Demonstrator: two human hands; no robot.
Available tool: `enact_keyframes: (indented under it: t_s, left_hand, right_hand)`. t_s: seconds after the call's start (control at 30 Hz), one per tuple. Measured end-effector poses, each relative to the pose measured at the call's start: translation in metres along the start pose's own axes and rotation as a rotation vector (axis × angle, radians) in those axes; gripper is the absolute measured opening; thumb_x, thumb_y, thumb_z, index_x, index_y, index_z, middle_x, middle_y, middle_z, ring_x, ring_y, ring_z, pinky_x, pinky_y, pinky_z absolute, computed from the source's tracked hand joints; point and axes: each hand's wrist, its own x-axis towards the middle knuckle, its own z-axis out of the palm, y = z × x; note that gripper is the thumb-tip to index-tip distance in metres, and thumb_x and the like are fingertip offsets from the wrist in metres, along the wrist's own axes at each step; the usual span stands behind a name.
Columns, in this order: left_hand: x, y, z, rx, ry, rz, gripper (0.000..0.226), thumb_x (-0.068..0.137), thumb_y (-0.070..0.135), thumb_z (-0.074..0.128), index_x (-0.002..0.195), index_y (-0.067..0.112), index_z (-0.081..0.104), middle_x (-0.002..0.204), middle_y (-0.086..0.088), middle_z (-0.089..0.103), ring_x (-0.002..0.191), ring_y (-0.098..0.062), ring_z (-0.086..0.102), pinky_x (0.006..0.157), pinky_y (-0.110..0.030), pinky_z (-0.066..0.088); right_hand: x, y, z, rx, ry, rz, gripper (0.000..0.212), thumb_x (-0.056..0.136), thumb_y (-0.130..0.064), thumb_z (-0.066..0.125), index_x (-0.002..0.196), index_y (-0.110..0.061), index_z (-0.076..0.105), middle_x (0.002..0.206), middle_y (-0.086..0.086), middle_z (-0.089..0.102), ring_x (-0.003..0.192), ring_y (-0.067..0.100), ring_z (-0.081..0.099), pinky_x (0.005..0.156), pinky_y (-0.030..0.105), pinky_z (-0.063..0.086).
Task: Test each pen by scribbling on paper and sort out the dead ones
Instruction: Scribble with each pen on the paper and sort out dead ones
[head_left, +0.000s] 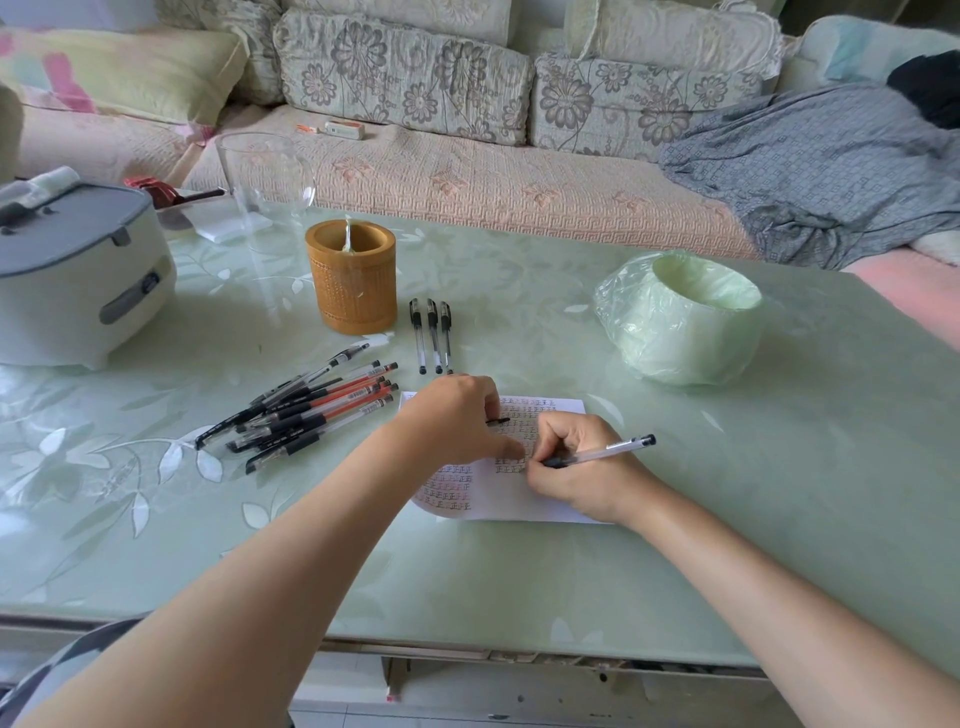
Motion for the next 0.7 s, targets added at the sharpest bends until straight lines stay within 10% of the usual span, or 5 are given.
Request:
enact_keyframes:
  t_s: [0.4,0.7]
  left_hand:
    - [-0.003,-0.001,-0.001,0.007,-0.024,0.009,0.051,0.069,0.057,0.078,0.101,0.021,0.061,0.090,0.007,0.058,0.084,-0.013,0.053,0.069,-0.026,0.045]
    - [-0.005,-0.012,-0.016,-0.019,-0.105,0.063,0.012,0.086,0.029,0.071,0.097,0.026,0.068,0.089,0.009,0.061,0.074,-0.007,0.057,0.061,-0.017,0.044]
  right_hand:
    - [0.002,-0.002,-0.003,0.188,0.101,0.104,0.026,0.076,0.005,0.064,0.064,-0.011,0.046,0.053,-0.005,0.044,0.048,0.010,0.036,0.046,0.021,0.028]
    - [0.010,-0.009,-0.013,0.357,0.112,0.193,0.031,0.097,0.003,0.051,0.106,-0.018,0.072,0.080,0.007,0.065,0.054,0.017,0.055,0.040,0.025,0.044]
